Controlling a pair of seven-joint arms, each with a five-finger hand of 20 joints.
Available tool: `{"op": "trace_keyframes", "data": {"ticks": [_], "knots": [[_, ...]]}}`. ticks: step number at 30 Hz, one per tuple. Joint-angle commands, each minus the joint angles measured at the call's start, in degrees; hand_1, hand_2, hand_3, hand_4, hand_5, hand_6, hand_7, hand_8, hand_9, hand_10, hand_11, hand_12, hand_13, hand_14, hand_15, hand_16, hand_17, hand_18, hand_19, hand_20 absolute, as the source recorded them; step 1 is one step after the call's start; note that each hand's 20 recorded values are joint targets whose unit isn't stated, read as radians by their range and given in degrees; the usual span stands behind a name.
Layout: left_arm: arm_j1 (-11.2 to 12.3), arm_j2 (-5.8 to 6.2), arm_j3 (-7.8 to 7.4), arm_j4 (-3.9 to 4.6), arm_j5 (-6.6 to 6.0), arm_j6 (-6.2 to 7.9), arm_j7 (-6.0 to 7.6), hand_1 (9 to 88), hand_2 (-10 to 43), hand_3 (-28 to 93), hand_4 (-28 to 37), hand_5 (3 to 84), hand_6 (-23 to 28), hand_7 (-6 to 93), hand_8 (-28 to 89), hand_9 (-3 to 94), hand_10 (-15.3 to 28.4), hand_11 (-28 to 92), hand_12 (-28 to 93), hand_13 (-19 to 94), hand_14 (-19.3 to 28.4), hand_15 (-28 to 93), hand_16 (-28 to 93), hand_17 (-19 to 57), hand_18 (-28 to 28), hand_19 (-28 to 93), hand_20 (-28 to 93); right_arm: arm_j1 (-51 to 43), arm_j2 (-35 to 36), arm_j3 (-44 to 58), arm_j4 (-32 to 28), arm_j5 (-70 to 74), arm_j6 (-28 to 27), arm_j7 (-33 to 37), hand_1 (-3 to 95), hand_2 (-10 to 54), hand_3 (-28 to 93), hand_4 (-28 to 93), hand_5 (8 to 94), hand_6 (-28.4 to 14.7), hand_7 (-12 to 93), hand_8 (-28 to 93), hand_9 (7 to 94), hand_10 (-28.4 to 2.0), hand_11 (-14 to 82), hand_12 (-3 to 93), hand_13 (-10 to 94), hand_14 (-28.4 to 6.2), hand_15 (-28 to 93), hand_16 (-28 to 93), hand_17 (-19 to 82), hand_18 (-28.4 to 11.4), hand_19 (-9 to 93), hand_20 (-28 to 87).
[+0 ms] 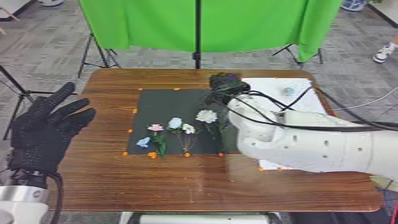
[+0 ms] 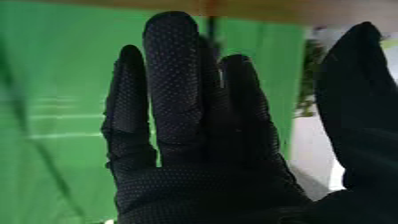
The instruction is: Arrange flowers
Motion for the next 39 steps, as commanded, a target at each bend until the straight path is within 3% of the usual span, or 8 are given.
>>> {"op": "trace_keyframes", "data": {"ticks": [1, 4, 11, 21, 25, 32, 35, 39], "knots": [[1.2, 0.23, 0.42, -0.27, -0.71, 0.46, 0.93, 20.0, 8.3, 75, -28.3, 33.2, 8.0, 15.6, -10, 33.5, 22.2, 30, 13, 26, 28.4, 62, -12, -6.3, 25.7, 57, 35, 4.2, 9.5, 2.4, 8.2, 6.3, -1.6, -0.4, 29.3, -9.5, 76, -28, 47.2, -1.7, 13, -12, 53.1, -15.1, 14.3, 12.8, 62, -11.1, 63, 11, 24, -20.3, 80, 11], [1.3, 0.38, 0.71, -0.33, -0.92, 0.65, 1.75, 20.0, 8.4, 75, -28.3, 33.2, 8.0, 15.7, -10, 33.5, 22.2, 30, 13, 26, 28.4, 62, -12, -6.2, 25.7, 57, 35, 4.0, 10.9, 2.9, 10.9, 8.5, -4.0, -0.3, 28.2, -9.5, 77, -28, 43.6, -2.0, 13, -12, 48.3, -14.9, 10.5, 13.1, 62, -10.3, 65, 10, 24, -19.6, 80, 10], [0.8, 0.0, 1.34, -0.09, -0.89, 0.27, 1.87, 20.0, 8.6, 75, -28.3, 33.2, 7.9, 16.1, -10, 33.5, 22.1, 31, 13, 27, 28.4, 63, -12, -6.2, 25.7, 57, 35, 1.1, 12.5, 5.2, 14.0, 9.6, -9.8, -0.6, 27.1, -9.5, 78, -28, 38.9, -2.2, 12, -11, 41.5, -15.2, 6.8, 12.6, 62, -9.9, 69, 10, 24, -18.9, 81, 9], [1.0, -0.14, 2.37, -0.04, -1.0, 0.53, 2.86, 20.1, 8.6, 75, -28.3, 33.2, 7.8, 16.4, -10, 33.5, 22.1, 31, 13, 27, 28.4, 63, -12, -6.2, 25.7, 57, 34, -1.5, 10.6, 5.2, 15.6, 8.9, -10.7, 0.1, 27.9, -9.4, 78, -28, 37.0, -0.4, 12, -12, 40.1, -14.6, 6.9, 12.7, 62, -9.4, 71, 9, 24, -18.8, 83, 9], [0.3, -0.15, 2.69, 0.13, -0.86, 0.01, 2.37, 20.3, 8.4, 76, -28.3, 33.2, 7.9, 16.4, -10, 33.6, 21.9, 31, 13, 27, 28.4, 63, -12, -6.2, 25.7, 57, 34, -2.9, 9.7, 7.5, 16.5, 9.0, -14.0, 0.3, 27.5, -9.5, 79, -28, 30.8, -0.6, 13, -11, 37.8, -16.2, 6.7, 12.8, 61, -9.3, 72, 9, 24, -18.8, 84, 9], [0.3, -0.15, 2.61, 0.32, -0.83, -0.21, 2.14, 20.5, 8.2, 76, -28.3, 33.1, 7.8, 16.4, -10, 33.6, 21.9, 31, 13, 27, 28.4, 63, -12, -6.2, 25.7, 57, 34, -4.6, 10.1, 8.4, 17.2, 9.5, -16.7, 1.5, 27.2, -9.5, 79, -28, 29.6, -0.1, 13, -12, 36.8, -16.9, 6.4, 12.7, 59, -10.0, 73, 8, 22, -18.8, 84, 8], [0.3, -0.01, 2.49, 0.41, -0.87, -0.32, 2.17, 20.5, 8.2, 76, -28.3, 33.1, 7.8, 16.6, -11, 33.5, 21.9, 31, 13, 27, 28.4, 63, -12, -6.3, 25.7, 57, 34, -5.8, 10.5, 8.8, 17.6, 8.0, -19.1, 1.8, 30.2, -9.5, 79, -28, 31.0, 0.7, 14, -12, 37.5, -15.8, 6.6, 12.6, 59, -10.0, 73, 7, 22, -18.8, 83, 8], [-0.3, 0.16, 2.39, 0.52, -0.8, -0.66, 1.56, 20.6, 8.1, 76, -28.3, 33.1, 7.8, 16.6, -11, 33.5, 21.9, 31, 13, 27, 28.4, 63, -12, -6.2, 25.7, 57, 34, -6.0, 11.4, 5.9, 17.6, 6.7, -13.8, 1.9, 36.9, -9.5, 78, -28, 40.5, 2.2, 16, -14, 45.9, -10.6, 9.6, 12.2, 63, -8.1, 68, 7, 24, -17.9, 82, 7]]}}
